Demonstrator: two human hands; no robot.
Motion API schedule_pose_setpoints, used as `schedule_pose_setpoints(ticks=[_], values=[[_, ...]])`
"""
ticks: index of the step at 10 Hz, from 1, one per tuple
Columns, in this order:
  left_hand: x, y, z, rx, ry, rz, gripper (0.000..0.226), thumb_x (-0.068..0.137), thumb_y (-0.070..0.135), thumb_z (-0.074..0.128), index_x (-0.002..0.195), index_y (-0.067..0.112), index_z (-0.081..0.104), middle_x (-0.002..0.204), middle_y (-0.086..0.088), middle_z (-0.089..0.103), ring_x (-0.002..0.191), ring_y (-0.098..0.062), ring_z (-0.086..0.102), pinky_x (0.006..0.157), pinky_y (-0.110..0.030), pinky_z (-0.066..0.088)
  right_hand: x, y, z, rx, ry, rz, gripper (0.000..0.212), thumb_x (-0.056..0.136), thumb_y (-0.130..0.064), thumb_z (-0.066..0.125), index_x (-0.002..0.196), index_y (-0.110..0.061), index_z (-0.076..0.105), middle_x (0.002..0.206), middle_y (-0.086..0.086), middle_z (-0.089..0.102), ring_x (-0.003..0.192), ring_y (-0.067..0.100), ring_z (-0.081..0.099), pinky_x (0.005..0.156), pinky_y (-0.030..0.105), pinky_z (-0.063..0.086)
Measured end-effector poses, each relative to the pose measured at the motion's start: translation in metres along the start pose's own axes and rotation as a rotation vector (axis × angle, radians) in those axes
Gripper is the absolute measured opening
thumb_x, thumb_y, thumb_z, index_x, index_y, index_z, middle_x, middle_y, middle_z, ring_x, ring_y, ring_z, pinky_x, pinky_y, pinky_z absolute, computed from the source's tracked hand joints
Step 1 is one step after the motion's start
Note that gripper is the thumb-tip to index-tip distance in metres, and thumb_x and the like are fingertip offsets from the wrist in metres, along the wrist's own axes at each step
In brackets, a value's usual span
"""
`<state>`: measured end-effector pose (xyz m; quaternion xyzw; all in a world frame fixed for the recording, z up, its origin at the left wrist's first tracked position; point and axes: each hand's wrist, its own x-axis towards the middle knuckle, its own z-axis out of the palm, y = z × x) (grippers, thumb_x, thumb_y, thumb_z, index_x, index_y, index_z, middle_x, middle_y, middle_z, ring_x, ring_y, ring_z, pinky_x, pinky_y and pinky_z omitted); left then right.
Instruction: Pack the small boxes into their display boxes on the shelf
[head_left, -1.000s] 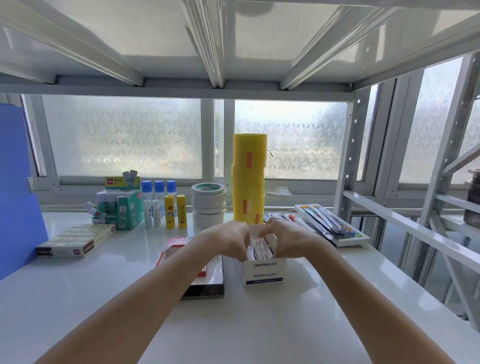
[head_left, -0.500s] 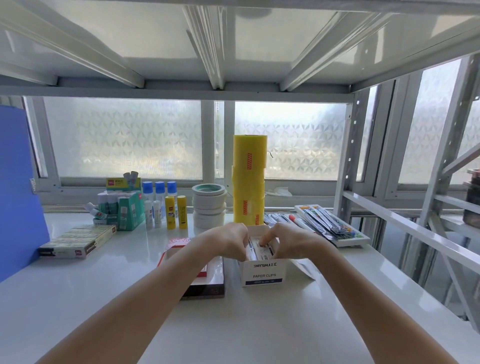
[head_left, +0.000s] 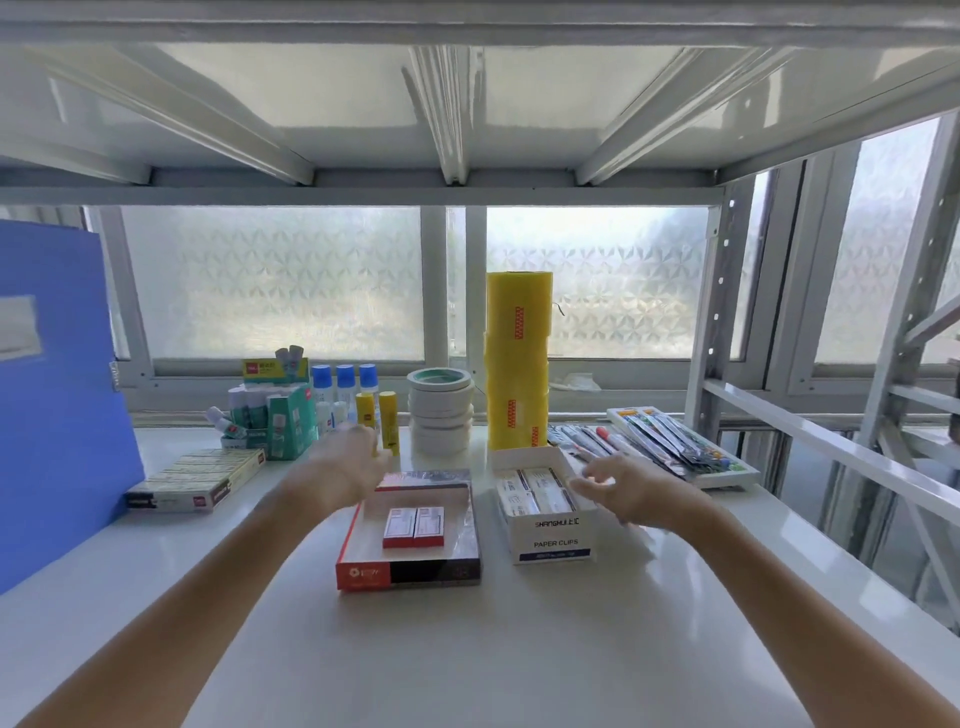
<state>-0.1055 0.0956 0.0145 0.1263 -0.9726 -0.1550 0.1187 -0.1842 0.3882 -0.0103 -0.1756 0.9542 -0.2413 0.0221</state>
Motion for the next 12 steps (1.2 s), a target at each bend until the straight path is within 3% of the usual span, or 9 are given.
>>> schedule_pose_setpoints(ticks=[1, 2, 3, 4, 7, 9, 10, 11, 12], values=[[-0.013, -0.024, 0.004, 0.057, -0.126, -0.137, 0.044, 0.098, 0.043, 0.042, 0.11, 0.008, 0.066, 0.099, -0.008, 0.067, 0.086, -0.019, 0.063, 0.072, -0.027, 0.05, -0.007, -0.008, 0.007, 0.135, 0.005, 0.028, 0.034, 0.096, -0.026, 0.05, 0.092, 0.004, 0.065, 0.081, 0.012, 0.064, 0.052, 0.015, 0.047, 0.053, 0.026, 0.04], [-0.023, -0.031, 0.018, -0.038, -0.232, -0.177, 0.033, 0.098, 0.035, 0.046, 0.101, 0.009, 0.065, 0.076, -0.003, 0.062, 0.066, -0.014, 0.058, 0.056, -0.024, 0.046, -0.011, -0.015, 0.013, 0.186, 0.066, 0.018, 0.032, 0.094, -0.018, 0.051, 0.099, 0.008, 0.068, 0.082, 0.018, 0.068, 0.045, 0.012, 0.046, 0.046, 0.023, 0.039], [-0.022, -0.039, 0.031, -0.103, -0.18, -0.17, 0.029, 0.097, 0.023, 0.048, 0.112, 0.009, 0.068, 0.103, -0.011, 0.07, 0.082, -0.018, 0.059, 0.078, -0.031, 0.053, -0.012, -0.024, 0.022, 0.165, 0.095, -0.002, 0.032, 0.093, -0.019, 0.052, 0.096, 0.008, 0.07, 0.07, 0.009, 0.067, 0.038, 0.008, 0.046, 0.043, 0.019, 0.038], [-0.02, -0.044, 0.035, -0.125, -0.112, -0.15, 0.032, 0.098, 0.024, 0.046, 0.112, 0.009, 0.07, 0.105, -0.01, 0.071, 0.083, -0.018, 0.06, 0.075, -0.03, 0.05, -0.011, -0.028, 0.03, 0.217, 0.125, -0.002, 0.03, 0.092, -0.019, 0.053, 0.09, 0.004, 0.072, 0.083, 0.015, 0.076, 0.036, 0.007, 0.05, 0.042, 0.02, 0.041], [-0.015, -0.053, 0.041, -0.113, -0.062, -0.123, 0.035, 0.1, 0.027, 0.041, 0.112, 0.011, 0.069, 0.102, -0.008, 0.071, 0.091, -0.02, 0.066, 0.066, -0.026, 0.046, -0.013, -0.03, 0.036, 0.269, 0.157, -0.064, 0.026, 0.09, -0.016, 0.054, 0.088, -0.001, 0.074, 0.084, 0.02, 0.076, 0.039, 0.015, 0.054, 0.04, 0.026, 0.046], [-0.016, -0.052, 0.038, -0.152, -0.078, -0.128, 0.038, 0.099, 0.032, 0.043, 0.124, 0.012, 0.065, 0.117, -0.009, 0.068, 0.1, -0.019, 0.063, 0.084, -0.029, 0.051, -0.014, -0.03, 0.036, 0.255, 0.155, -0.038, 0.026, 0.093, -0.025, 0.055, 0.097, -0.009, 0.075, 0.097, 0.007, 0.076, 0.049, 0.014, 0.057, 0.047, 0.026, 0.046], [-0.018, -0.058, 0.03, -0.237, -0.081, -0.175, 0.045, 0.095, 0.045, 0.048, 0.129, 0.017, 0.061, 0.128, -0.01, 0.064, 0.112, -0.024, 0.061, 0.098, -0.036, 0.05, -0.015, -0.024, 0.033, 0.122, 0.241, -0.047, 0.031, 0.093, -0.036, 0.054, 0.105, -0.015, 0.073, 0.113, 0.003, 0.072, 0.082, 0.015, 0.063, 0.072, 0.028, 0.046], [-0.022, -0.063, 0.022, -0.159, 0.044, -0.096, 0.042, 0.093, 0.04, 0.054, 0.128, 0.017, 0.062, 0.122, -0.008, 0.068, 0.106, -0.021, 0.064, 0.095, -0.033, 0.051, -0.019, -0.019, 0.026, 0.023, 0.349, -0.041, 0.029, 0.092, -0.037, 0.055, 0.102, -0.018, 0.074, 0.113, 0.0, 0.073, 0.102, 0.019, 0.066, 0.079, 0.03, 0.045], [-0.028, -0.062, 0.007, -0.131, 0.196, 0.076, 0.036, 0.091, 0.026, 0.062, 0.123, 0.01, 0.065, 0.111, -0.007, 0.071, 0.09, -0.014, 0.063, 0.086, -0.027, 0.053, -0.028, -0.02, 0.018, -0.032, 0.516, -0.07, 0.024, 0.09, -0.031, 0.058, 0.097, -0.016, 0.076, 0.093, 0.001, 0.075, 0.084, 0.018, 0.065, 0.071, 0.029, 0.045]])
